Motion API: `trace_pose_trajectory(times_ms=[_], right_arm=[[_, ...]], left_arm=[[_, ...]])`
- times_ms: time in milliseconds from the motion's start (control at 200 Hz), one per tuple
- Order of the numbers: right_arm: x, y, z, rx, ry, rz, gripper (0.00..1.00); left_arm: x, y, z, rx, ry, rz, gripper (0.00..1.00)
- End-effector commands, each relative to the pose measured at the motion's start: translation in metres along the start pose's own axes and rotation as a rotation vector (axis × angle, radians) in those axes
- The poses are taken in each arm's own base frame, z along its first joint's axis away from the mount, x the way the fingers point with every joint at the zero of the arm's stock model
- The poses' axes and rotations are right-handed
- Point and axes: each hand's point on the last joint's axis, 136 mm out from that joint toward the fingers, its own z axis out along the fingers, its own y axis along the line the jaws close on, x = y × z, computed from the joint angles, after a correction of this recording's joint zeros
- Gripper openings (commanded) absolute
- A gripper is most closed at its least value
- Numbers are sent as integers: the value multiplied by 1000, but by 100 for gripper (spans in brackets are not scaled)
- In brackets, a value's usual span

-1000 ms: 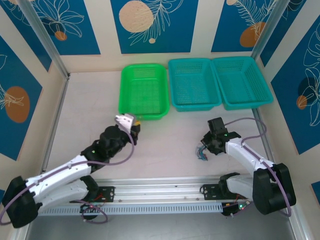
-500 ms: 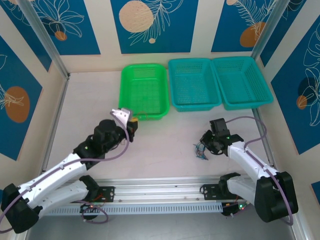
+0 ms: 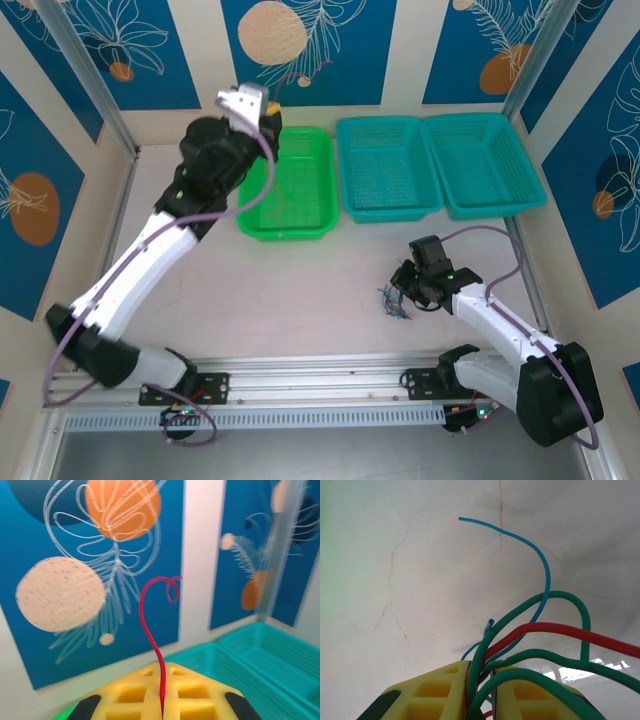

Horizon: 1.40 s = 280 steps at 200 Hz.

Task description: Untangle the cables

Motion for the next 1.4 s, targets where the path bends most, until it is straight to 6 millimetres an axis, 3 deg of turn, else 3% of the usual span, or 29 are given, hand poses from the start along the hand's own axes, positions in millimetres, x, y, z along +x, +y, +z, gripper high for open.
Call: trace_pose_trajectory(times_ms=[0, 110, 195, 315, 375, 420, 505, 610, 745, 860, 1000, 1095, 1195, 1220, 1255, 1305, 1330, 1365, 1395], right_arm=[[-5, 15, -12, -39, -22, -30, 19], [-5, 15, -15, -38, -24, -40, 19], [-3, 14, -16, -35, -22, -41, 19], [-2, 16, -20, -47, -26, -50, 19], [-1, 17, -21, -52, -27, -56, 19], [-2, 18, -21, -56, -29, -60, 19], [-1, 20, -22, -59, -29, -62, 19], [-2, 23, -23, -66, -31, -67, 19], [-2, 25, -24, -73, -32, -74, 19], [1, 39, -23, -126, -7, -121, 19], [14, 78, -27, -279, 55, -281, 19], [30, 107, -29, -381, 100, -397, 19], [49, 133, -25, -446, 162, -496, 20], [56, 140, -23, -456, 191, -523, 24], [65, 150, -21, -476, 227, -560, 37], [75, 161, -18, -492, 279, -595, 75], [79, 165, -17, -491, 301, -601, 89], [82, 170, -17, -494, 319, -607, 99], [85, 173, -18, -507, 328, -613, 100]], left_arm=[[53, 26, 54, -13, 138, 0, 0], [102, 35, 89, 11, 217, -67, 0], [138, 39, 103, 6, 287, -71, 0], [180, 45, 108, -24, 369, -80, 0], [191, 47, 106, -35, 393, -91, 0], [195, 47, 104, -38, 407, -100, 5], [195, 46, 99, -39, 421, -112, 15], [185, 51, 89, -72, 428, -119, 53], [145, 44, 66, -41, 342, -149, 69], [111, 27, 37, 31, 282, -192, 70], [90, -23, -11, 223, 220, -251, 70], [103, -54, -43, 323, 242, -275, 72], [129, -73, -69, 352, 283, -281, 73], [136, -74, -74, 350, 294, -278, 73], [148, -77, -81, 348, 316, -273, 73], [164, -77, -89, 340, 352, -266, 73], [171, -76, -92, 332, 366, -266, 73], [182, -74, -96, 321, 387, -265, 73], [190, -73, -100, 312, 405, -262, 73]])
